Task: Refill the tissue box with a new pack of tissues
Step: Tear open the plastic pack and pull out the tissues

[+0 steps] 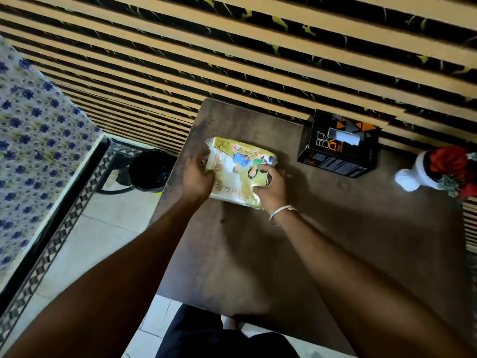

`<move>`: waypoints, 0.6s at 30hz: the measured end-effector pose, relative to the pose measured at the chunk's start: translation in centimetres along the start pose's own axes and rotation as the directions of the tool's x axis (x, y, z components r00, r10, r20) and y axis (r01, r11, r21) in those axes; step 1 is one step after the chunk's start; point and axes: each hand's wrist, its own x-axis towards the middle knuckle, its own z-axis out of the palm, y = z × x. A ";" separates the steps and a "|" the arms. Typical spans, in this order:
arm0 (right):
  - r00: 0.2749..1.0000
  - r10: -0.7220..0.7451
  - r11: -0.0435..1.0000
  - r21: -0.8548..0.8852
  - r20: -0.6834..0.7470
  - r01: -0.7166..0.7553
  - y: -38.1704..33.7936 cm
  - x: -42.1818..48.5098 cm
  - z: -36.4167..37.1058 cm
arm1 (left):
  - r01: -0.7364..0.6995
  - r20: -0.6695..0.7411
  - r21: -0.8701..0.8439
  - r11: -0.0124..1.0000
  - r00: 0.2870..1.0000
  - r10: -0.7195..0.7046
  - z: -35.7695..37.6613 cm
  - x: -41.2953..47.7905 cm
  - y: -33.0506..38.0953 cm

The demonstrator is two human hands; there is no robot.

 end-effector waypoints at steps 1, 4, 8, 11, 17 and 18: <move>1.000 -0.006 1.000 -0.008 0.004 0.006 0.6 -0.9 -0.2 | 0.007 -0.002 0.000 1.000 1.000 -0.007 0.2 -0.9 -0.6; 1.000 -0.014 0.999 -0.037 0.027 0.015 2.3 -3.4 -0.4 | 0.040 0.005 0.050 0.998 0.999 -0.040 0.4 -3.0 -2.9; 0.997 -0.009 0.999 -0.051 0.078 0.013 3.2 -5.6 0.0 | 0.074 -0.027 0.071 0.995 0.997 -0.072 0.0 -4.7 -5.2; 0.992 -0.044 0.998 -0.041 0.115 0.049 2.9 -6.0 1.1 | 0.108 -0.077 0.080 0.991 0.992 -0.102 -0.9 -4.9 -5.7; 0.982 -0.043 0.997 -0.054 0.186 0.054 1.8 -4.0 2.6 | 0.100 -0.109 0.095 0.990 0.990 -0.089 -2.4 -3.0 -5.1; 0.977 -0.020 0.996 -0.078 0.211 0.037 1.9 -3.5 2.8 | 0.101 -0.096 0.121 0.987 0.991 -0.090 -2.5 -2.5 -5.2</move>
